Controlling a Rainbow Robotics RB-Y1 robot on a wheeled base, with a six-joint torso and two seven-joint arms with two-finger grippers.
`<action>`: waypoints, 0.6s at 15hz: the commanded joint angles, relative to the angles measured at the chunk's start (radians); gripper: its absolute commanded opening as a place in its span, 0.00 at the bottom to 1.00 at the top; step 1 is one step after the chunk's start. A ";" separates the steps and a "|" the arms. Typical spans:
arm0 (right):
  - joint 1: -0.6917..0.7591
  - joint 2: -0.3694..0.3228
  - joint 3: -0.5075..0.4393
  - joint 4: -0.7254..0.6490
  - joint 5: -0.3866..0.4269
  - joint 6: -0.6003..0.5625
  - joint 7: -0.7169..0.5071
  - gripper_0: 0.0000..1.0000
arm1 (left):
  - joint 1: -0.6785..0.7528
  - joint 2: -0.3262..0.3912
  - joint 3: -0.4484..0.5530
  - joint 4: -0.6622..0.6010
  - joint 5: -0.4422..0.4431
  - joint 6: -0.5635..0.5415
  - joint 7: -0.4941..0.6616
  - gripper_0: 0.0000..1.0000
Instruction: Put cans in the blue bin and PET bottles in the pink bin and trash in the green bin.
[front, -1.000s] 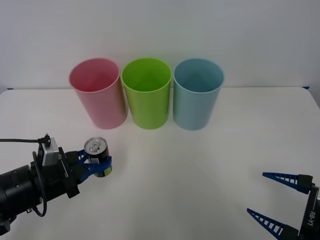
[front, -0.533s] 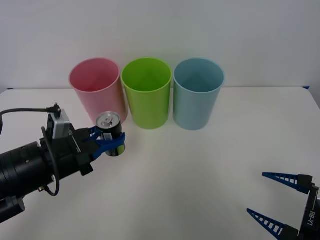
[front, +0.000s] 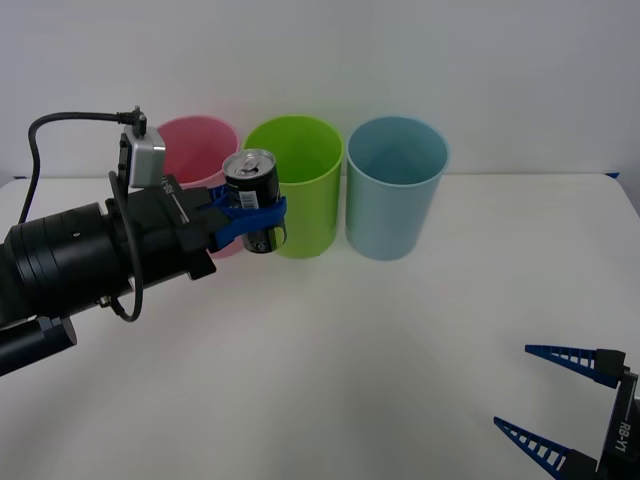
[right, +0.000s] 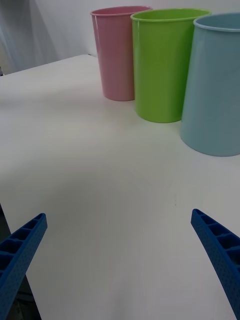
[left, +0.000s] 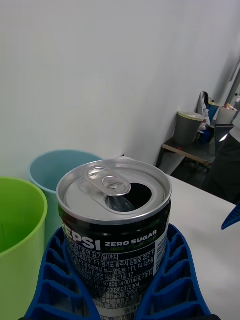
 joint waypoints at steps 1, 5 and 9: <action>0.000 0.000 0.000 0.000 0.000 0.000 0.000 1.00 | -0.127 0.018 -0.041 0.045 -0.093 0.007 0.110 0.00; 0.000 0.000 0.000 0.000 0.000 0.000 0.000 1.00 | -0.324 0.018 -0.155 0.180 -0.117 0.008 0.118 0.00; 0.000 0.000 0.000 0.000 0.000 0.000 0.000 1.00 | -0.491 0.015 -0.298 0.288 -0.039 0.070 0.119 0.00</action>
